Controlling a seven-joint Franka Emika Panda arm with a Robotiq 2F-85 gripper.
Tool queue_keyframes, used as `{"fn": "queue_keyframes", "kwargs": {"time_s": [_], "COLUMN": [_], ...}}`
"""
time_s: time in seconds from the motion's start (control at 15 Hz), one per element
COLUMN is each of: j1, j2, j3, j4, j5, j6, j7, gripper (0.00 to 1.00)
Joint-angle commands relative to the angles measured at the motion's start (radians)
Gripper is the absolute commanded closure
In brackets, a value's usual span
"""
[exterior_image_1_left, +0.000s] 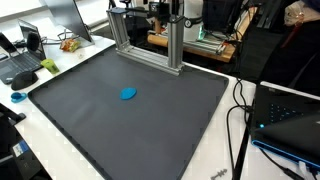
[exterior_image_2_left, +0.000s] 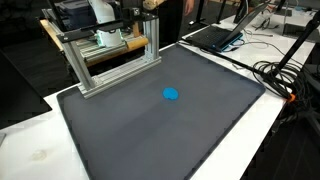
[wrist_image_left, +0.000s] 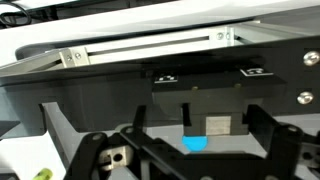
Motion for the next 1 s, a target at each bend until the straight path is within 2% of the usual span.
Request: {"fn": "queue_keyframes", "kwargs": {"time_s": [0.0,0.47,0.93], "j1": [-0.015,-0.007,0.029], "j2": [-0.011,0.095,0.338], "j3": [0.005,0.004,0.013], "j4": [0.036,0.229,0.469], "j5": [-0.018,-0.002,0.014], "j6": [-0.009,-0.047,-0.064], "j7": [0.019,0.015,-0.004], "gripper": [0.00,0.00,0.00]}}
